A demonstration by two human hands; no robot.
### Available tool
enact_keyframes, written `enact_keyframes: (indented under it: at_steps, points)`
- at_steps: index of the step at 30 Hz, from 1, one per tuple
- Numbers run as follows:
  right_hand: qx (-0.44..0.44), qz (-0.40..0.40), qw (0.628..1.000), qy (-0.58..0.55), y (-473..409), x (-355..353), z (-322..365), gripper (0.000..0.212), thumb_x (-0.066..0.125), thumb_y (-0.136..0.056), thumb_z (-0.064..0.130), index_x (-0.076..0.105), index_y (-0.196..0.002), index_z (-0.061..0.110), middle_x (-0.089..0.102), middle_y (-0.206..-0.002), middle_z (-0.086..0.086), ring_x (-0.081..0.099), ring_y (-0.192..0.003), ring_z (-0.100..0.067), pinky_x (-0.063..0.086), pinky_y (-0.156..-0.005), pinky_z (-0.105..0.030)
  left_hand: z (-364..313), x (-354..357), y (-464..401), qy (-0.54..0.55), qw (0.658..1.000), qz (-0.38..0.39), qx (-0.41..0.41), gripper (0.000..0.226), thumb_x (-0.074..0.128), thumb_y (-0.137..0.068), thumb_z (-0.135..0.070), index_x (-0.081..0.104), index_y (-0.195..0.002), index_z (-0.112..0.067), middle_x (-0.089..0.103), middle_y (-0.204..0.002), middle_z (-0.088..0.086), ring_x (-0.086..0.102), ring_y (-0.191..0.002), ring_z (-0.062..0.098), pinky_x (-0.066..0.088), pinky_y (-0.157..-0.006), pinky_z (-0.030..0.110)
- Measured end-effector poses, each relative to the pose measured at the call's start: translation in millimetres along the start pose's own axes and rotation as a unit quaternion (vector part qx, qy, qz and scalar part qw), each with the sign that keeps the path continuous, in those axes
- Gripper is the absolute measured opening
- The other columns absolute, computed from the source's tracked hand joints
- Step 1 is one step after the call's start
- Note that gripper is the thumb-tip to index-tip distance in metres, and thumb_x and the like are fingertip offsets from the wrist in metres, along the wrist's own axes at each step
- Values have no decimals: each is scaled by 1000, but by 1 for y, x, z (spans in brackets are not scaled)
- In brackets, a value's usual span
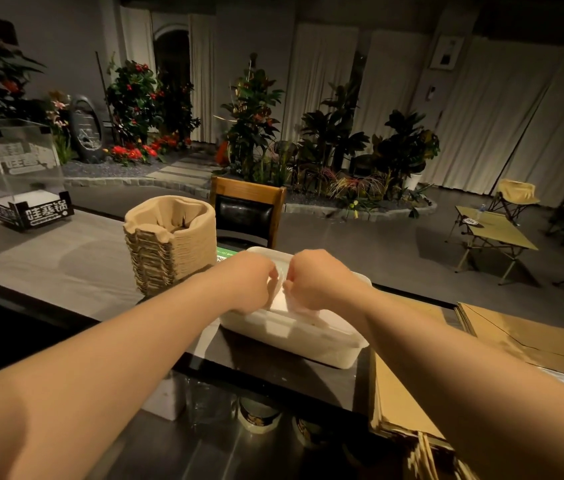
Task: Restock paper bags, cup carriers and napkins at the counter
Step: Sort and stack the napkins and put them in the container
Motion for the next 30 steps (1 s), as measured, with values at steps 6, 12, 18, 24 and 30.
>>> enact_keyframes:
  at_steps: [6,12,18,24,30]
  points:
    - [-21,6,998,-58,16,0,0,21,59,-97,29,77,-103,19,74,-95,-1,66,-83,-19,60,-81,-40,-4,4,-1,-54,998,37,-3,47,61,-98,-16,56,-144,-25,65,-127,0,61,-113,21,53,-101,35]
    - [-10,-92,982,-164,45,-24,-15,20,53,-98,35,69,-109,29,69,-105,8,63,-87,-12,60,-82,-39,-18,-19,20,21,993,-116,3,37,50,-104,-16,57,-140,-26,63,-132,-1,59,-118,21,53,-98,34]
    - [-16,-152,954,-258,116,-49,-20,18,52,-103,38,66,-101,28,66,-86,14,61,-75,-7,49,-64,-24,-50,-29,73,131,970,-196,54,32,42,-108,-36,67,-90,-25,63,-86,-7,58,-85,13,48,-75,30]
    - [-19,-188,936,-297,198,-61,-29,26,50,-103,40,64,-85,29,63,-71,10,58,-64,-10,48,-58,-32,-91,-18,139,169,971,-159,60,40,40,-108,-40,63,-77,-29,64,-78,-8,60,-79,11,40,-65,24]
    - [-24,-168,932,-321,283,-47,-38,21,52,-104,40,66,-94,29,62,-76,15,58,-70,-4,40,-63,-20,-131,14,211,212,963,-141,87,43,44,-106,-39,66,-79,-15,65,-74,4,59,-72,18,45,-68,33]
Point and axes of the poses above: each hand's wrist, its own y-axis away from the middle knuckle, its own x-axis out of the palm, z = x × y, the point moved 9 cm from there along -y, towards the middle knuckle
